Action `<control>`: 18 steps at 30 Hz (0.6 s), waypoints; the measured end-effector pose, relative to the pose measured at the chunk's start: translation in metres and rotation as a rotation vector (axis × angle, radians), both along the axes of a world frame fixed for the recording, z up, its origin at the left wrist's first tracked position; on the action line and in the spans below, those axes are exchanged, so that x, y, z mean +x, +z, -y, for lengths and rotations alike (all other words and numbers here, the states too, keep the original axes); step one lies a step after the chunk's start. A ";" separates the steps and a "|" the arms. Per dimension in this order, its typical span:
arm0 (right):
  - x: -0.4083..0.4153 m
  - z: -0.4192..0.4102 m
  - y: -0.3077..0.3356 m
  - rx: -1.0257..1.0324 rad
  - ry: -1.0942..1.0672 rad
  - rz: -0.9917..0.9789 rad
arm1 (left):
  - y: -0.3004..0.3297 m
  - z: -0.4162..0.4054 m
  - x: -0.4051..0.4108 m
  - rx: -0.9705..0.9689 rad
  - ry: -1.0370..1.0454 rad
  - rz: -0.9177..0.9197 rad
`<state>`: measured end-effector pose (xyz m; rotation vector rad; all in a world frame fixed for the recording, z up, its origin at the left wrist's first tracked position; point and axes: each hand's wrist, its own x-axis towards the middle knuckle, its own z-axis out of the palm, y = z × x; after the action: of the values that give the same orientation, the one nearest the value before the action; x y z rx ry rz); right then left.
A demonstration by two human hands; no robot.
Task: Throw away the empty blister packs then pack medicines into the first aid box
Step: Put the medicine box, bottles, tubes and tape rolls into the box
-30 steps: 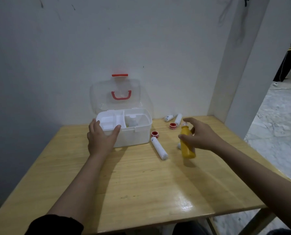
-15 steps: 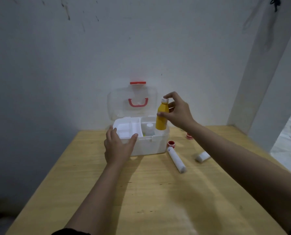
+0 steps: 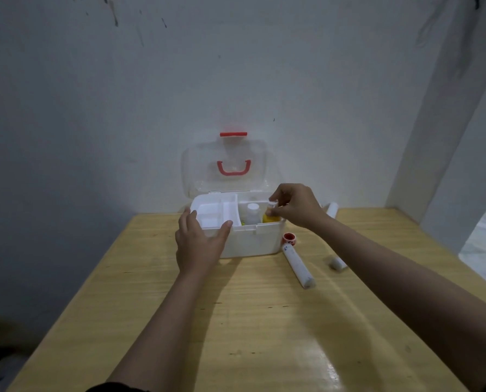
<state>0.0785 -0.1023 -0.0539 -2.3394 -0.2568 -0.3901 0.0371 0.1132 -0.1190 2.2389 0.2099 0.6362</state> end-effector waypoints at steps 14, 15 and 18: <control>-0.049 0.035 0.010 -0.068 -0.043 0.064 | 0.000 0.000 0.001 0.006 0.006 0.002; -0.059 0.038 0.003 -0.078 -0.053 0.035 | 0.000 0.000 0.001 0.007 0.004 0.004; -0.088 0.043 -0.025 -0.190 -0.032 -0.113 | 0.001 0.001 0.000 0.010 0.002 0.003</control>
<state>-0.0092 -0.1457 -0.0789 -2.5452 -0.2098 -0.2572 0.0372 0.1125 -0.1178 2.2473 0.2075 0.6429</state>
